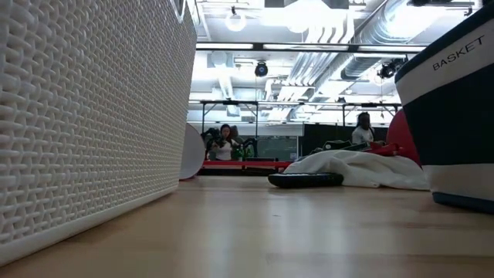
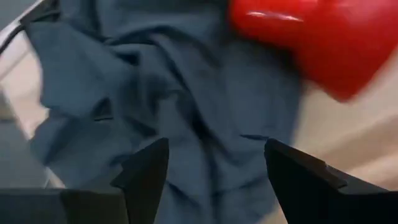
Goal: Sort clothes
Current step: Put the blue patterned shirt into the blue bin, then put the black shorts into the blue bin
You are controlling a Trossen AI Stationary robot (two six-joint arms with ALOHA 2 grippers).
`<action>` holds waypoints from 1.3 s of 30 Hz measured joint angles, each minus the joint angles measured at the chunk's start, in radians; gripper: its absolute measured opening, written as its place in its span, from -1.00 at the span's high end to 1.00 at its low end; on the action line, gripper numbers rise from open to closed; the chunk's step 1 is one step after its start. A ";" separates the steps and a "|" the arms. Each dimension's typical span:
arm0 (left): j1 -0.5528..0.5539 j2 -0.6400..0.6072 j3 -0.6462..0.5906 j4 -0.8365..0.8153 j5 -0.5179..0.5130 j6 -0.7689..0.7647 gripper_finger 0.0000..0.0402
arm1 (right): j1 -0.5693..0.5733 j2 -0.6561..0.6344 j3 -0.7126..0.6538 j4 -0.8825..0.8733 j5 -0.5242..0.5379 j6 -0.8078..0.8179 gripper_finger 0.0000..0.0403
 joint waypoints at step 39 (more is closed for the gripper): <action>0.251 0.411 -0.236 0.353 0.162 0.155 0.88 | -0.046 -0.001 0.000 0.003 0.102 -0.140 0.67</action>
